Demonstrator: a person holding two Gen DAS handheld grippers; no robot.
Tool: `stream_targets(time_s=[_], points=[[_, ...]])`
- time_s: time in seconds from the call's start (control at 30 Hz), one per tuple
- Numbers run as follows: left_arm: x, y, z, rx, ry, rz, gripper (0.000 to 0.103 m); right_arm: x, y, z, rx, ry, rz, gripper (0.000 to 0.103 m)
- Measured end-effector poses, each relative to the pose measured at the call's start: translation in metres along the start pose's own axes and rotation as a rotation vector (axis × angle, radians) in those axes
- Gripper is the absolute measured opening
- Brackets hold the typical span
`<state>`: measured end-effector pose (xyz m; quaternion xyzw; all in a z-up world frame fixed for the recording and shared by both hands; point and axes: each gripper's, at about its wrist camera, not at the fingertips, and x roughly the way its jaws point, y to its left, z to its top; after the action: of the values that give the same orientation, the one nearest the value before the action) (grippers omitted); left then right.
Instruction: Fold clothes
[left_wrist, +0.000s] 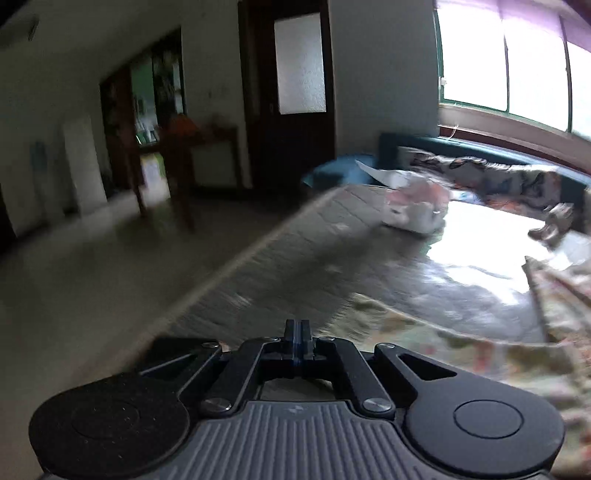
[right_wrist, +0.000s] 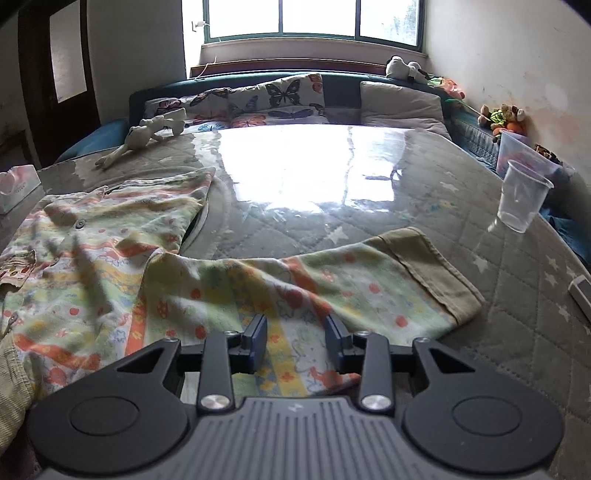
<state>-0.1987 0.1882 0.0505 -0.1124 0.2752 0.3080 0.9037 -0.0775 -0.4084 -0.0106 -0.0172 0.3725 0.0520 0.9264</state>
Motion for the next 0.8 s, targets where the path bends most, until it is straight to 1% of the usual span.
stream_targets(time_s=[0.2, 0.27, 0.37, 0.47, 0.53, 0.6, 0.67, 0.8], points=[[-0.001, 0.005, 0.008, 0.007, 0.006, 0.001, 0.001, -0.002, 0.0, 0.002, 0.005, -0.006, -0.001, 0.035], [-0.003, -0.003, 0.008, 0.012, 0.021, -0.056, 0.002, -0.002, -0.003, 0.004, 0.016, -0.011, -0.007, 0.035], [-0.002, -0.023, 0.005, 0.047, 0.039, -0.126, 0.003, -0.001, -0.008, 0.004, 0.028, -0.006, -0.018, 0.035], [0.004, -0.04, 0.003, 0.057, 0.071, -0.157, 0.006, 0.0, -0.013, 0.0, 0.039, -0.001, -0.025, 0.035], [0.006, -0.051, 0.002, 0.067, 0.087, -0.185, 0.015, -0.002, -0.018, -0.002, 0.049, -0.002, -0.036, 0.035], [0.003, -0.064, 0.0, 0.096, 0.09, -0.216, 0.035, -0.004, -0.024, -0.003, 0.063, -0.006, -0.047, 0.035], [-0.002, -0.08, -0.003, 0.135, 0.089, -0.25, 0.041, -0.004, -0.03, -0.004, 0.076, -0.01, -0.062, 0.035], [-0.011, -0.114, -0.01, 0.196, 0.096, -0.351, 0.048, -0.001, -0.049, -0.002, 0.111, -0.013, -0.114, 0.035]])
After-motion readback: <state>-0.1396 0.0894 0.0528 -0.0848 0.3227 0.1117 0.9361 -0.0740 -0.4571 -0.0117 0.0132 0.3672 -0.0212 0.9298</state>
